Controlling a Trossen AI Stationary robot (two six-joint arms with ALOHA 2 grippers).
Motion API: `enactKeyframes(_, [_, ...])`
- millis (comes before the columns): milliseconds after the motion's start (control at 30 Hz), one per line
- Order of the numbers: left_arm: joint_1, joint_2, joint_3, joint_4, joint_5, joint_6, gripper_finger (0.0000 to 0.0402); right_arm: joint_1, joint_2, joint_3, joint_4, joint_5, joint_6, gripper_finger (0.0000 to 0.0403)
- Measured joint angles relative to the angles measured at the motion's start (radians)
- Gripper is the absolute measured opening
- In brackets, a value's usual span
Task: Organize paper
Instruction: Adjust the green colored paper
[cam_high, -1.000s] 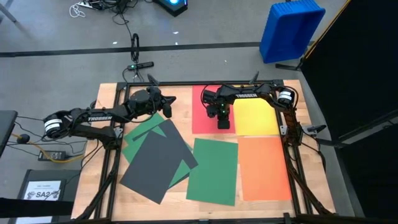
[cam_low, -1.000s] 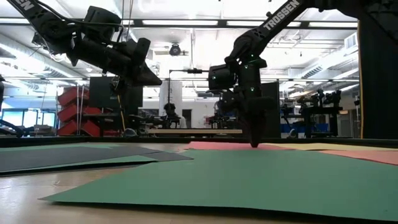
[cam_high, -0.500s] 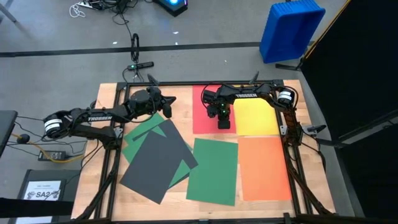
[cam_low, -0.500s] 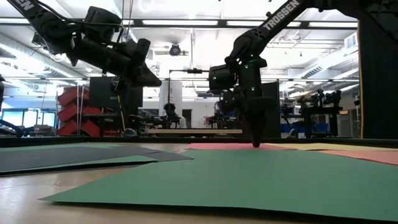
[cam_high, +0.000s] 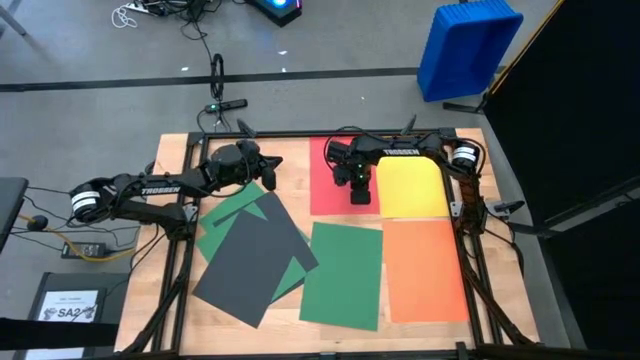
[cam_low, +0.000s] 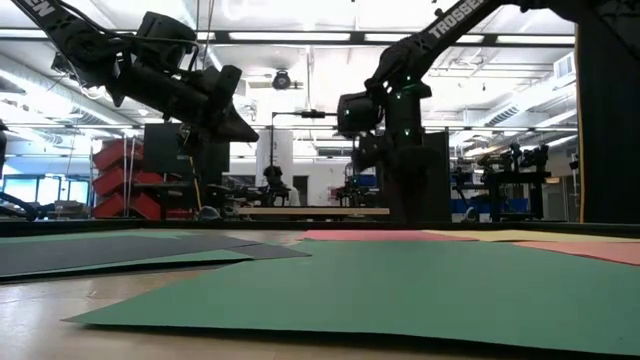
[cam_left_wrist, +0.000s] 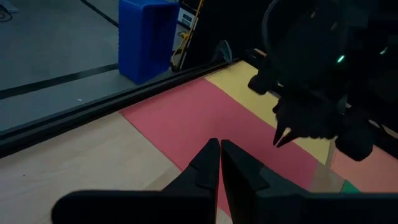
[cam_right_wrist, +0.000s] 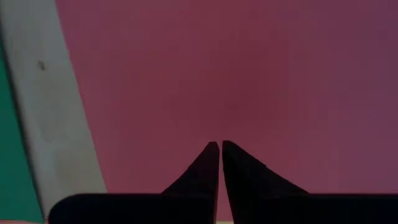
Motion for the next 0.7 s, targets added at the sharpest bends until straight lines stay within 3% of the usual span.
enactKeyframes(233, [0.000,0.000,0.000,0.000,0.007,0.000,0.0000,0.005,-0.057,0.001,0.006,-0.001,0.031,0.0000])
enactKeyframes(400, [-0.002,0.000,0.000,-0.031,0.091,0.000,0.0000,0.050,-0.098,0.001,0.019,-0.005,0.055,0.0000])
enactKeyframes(700, [-0.137,0.000,0.110,-0.335,0.062,0.037,0.0000,0.180,-0.171,0.001,0.132,-0.013,0.148,0.0000])
